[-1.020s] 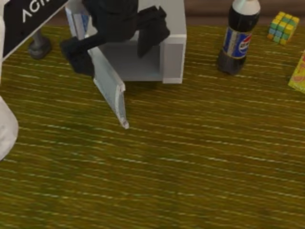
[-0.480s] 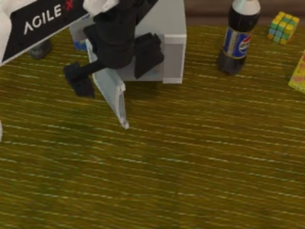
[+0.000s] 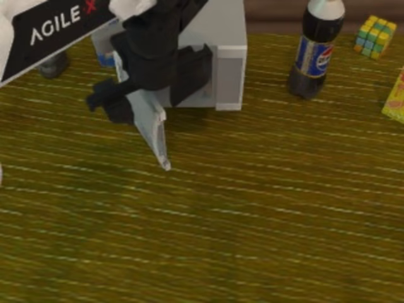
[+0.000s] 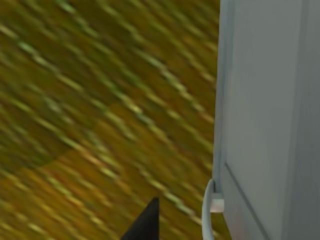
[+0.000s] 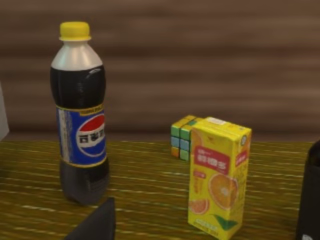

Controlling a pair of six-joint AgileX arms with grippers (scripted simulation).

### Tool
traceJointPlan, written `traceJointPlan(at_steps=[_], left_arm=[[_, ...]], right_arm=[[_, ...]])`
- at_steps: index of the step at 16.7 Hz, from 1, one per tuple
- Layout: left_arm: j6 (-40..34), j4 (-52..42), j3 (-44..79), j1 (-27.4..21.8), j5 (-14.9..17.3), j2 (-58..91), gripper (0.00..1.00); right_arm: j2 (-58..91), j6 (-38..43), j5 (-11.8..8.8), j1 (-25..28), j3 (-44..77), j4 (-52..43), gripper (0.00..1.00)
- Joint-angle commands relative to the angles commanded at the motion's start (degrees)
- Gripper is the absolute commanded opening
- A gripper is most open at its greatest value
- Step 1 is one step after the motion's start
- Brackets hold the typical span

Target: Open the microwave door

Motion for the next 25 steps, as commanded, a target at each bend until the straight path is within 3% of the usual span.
traceJointPlan(at_steps=[7, 18, 25], left_arm=[[0.0, 0.0, 0.0, 0.0, 0.0, 0.0, 0.02], [0.1, -0.8, 1.0, 0.2, 0.6, 0.4, 0.0], [3.2, -13.1, 14.4, 3.2, 8.9, 5.8, 0.0]], right_arm=[[0.0, 0.0, 0.0, 0.0, 0.0, 0.0, 1.0], [0.0, 0.0, 0.0, 0.0, 0.0, 0.0, 1.0], [0.0, 0.0, 0.0, 0.0, 0.0, 0.0, 1.0]])
